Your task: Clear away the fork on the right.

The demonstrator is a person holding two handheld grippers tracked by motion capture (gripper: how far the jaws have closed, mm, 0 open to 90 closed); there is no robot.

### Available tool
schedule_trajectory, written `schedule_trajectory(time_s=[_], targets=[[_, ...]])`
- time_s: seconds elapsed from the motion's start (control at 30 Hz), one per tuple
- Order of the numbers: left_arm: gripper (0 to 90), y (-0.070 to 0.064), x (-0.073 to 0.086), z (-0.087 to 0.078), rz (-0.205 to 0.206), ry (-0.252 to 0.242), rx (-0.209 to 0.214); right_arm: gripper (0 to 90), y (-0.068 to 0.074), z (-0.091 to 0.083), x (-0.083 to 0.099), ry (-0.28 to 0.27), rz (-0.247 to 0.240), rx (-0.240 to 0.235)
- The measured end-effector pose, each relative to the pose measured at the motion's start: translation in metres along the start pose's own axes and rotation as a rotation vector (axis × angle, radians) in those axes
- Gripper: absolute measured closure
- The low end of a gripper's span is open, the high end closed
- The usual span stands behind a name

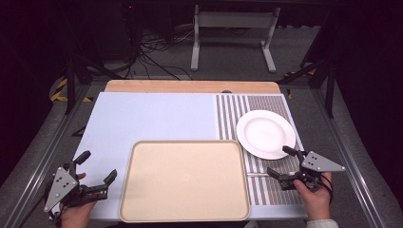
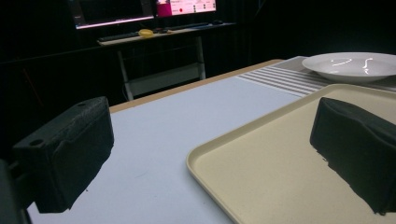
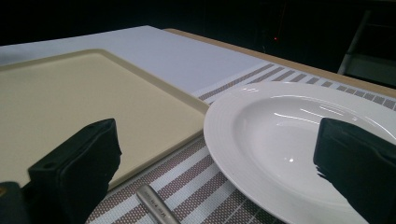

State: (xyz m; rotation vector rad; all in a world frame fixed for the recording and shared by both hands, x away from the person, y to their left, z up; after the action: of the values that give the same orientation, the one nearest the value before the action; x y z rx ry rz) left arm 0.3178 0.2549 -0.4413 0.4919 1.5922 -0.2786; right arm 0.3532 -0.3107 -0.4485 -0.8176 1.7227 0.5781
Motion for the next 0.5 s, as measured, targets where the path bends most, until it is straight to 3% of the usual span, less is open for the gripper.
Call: schedule_trajectory(time_s=[0.5], targets=[[0.6, -0.0008, -0.0008, -0.0003, 0.001, -0.002, 0.005, 1.3, 0.0019, 0.0003, -0.0012, -0.001, -0.006, -0.010]])
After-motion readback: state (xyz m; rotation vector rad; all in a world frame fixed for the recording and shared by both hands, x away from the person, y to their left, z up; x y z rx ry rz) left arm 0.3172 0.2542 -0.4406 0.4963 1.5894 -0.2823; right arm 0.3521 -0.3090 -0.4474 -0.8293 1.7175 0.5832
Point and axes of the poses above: each handheld gripper's, and its own axes: z roughly forward along the jaws, x roughly out of its underside, y roughly to its left, the point moved 6 cm from there along z, roughly forward along the jaws, and after that the axes turned 5 degrees about -x, right-handed, at the moved point
